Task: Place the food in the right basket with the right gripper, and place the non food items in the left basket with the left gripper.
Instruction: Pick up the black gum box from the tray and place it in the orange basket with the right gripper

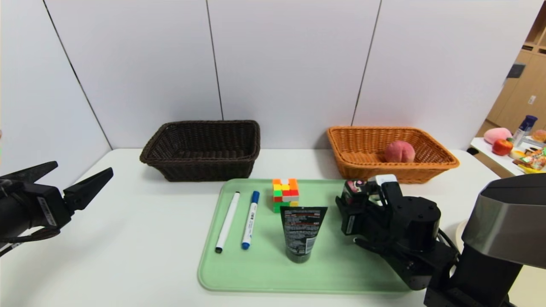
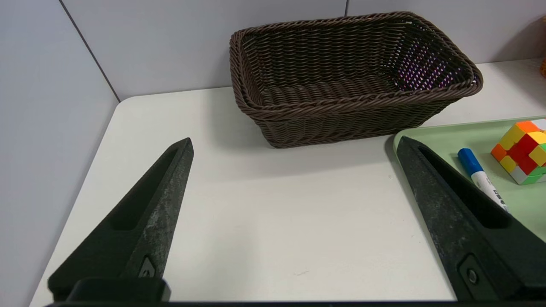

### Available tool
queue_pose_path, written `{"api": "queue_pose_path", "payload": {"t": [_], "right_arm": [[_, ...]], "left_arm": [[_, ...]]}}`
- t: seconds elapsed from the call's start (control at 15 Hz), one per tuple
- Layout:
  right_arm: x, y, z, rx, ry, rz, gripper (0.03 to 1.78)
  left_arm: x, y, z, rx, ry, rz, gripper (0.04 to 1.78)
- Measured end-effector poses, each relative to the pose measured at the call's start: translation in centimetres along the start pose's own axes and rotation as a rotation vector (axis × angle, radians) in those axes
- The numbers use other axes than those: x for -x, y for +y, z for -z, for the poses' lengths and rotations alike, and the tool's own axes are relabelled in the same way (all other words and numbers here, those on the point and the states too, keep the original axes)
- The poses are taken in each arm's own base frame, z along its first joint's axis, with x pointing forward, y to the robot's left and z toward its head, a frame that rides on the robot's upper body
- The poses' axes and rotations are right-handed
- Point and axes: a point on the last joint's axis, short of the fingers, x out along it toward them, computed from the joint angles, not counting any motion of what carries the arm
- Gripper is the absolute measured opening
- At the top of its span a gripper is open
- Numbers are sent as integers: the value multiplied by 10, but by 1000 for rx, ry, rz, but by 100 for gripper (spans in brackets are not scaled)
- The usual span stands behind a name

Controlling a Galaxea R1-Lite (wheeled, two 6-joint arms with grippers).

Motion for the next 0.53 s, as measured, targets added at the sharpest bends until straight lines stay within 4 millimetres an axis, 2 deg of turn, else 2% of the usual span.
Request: {"api": "queue_pose_path", "payload": {"t": [0.07, 0.53], "right_arm": [[0, 0, 0, 0, 1, -1, 74], [5, 4, -2, 10, -5, -15, 74]], "left_arm": [[0, 0, 0, 0, 2, 1, 169], [0, 0, 1, 0, 5, 3, 169]]}}
